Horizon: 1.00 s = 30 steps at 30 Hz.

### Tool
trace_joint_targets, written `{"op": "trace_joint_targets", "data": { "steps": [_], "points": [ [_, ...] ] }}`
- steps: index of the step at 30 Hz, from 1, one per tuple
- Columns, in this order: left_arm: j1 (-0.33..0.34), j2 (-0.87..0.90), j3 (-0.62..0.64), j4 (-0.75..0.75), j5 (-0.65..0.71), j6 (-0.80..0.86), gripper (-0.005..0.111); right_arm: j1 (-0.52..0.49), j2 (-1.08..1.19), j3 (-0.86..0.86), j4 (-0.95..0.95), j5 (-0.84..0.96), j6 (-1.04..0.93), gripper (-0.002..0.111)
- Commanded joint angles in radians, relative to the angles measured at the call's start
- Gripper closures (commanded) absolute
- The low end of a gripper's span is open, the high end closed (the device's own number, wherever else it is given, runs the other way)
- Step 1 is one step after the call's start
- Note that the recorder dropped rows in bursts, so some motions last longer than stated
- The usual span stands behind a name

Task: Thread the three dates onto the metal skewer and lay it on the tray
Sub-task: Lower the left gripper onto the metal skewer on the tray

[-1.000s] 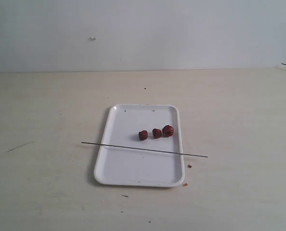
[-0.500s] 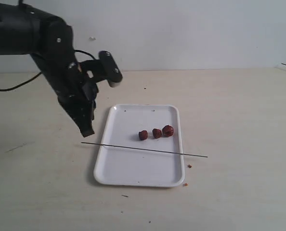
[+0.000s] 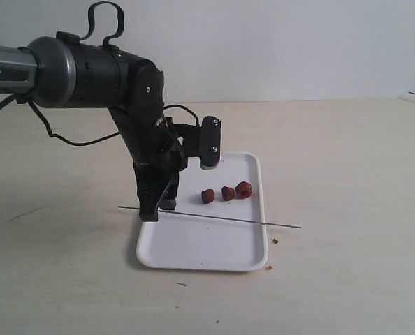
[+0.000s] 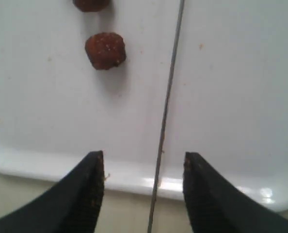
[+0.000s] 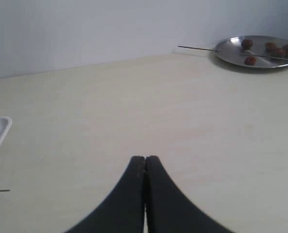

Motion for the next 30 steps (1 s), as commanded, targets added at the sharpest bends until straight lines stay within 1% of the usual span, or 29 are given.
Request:
{"op": "trace_joint_targets", "data": {
  "steps": [1,7,9,15,19,21,25,30],
  "points": [
    [-0.004,0.033,-0.006,-0.023,-0.019,0.014,0.060,-0.004,0.003,0.004,-0.002,-0.014,0.000,0.108],
    [-0.004,0.053,-0.026,-0.032,0.039,0.011,0.058,-0.004,0.003,0.004,-0.002,-0.014,0.000,0.108],
    [-0.004,0.053,-0.049,-0.065,0.051,0.014,0.058,-0.004,0.003,0.004,-0.002,-0.014,0.000,0.108],
    [-0.004,0.060,-0.101,-0.073,0.058,0.025,0.058,-0.004,0.003,0.004,-0.002,-0.014,0.000,0.108],
    [-0.004,0.112,-0.142,-0.073,0.117,0.011,0.058,-0.004,0.003,0.004,-0.002,-0.014,0.000,0.108],
    [0.000,0.137,-0.158,-0.082,0.123,-0.003,0.058,-0.004,0.003,0.004,-0.002,-0.014,0.000,0.108],
    [0.000,0.141,-0.160,-0.089,0.172,0.002,0.058,-0.004,0.003,0.004,-0.002,-0.014,0.000,0.108],
    [0.007,0.144,-0.158,-0.084,0.155,0.029,0.058,-0.004,0.003,0.004,-0.002,-0.014,0.000,0.108]
  ]
}}
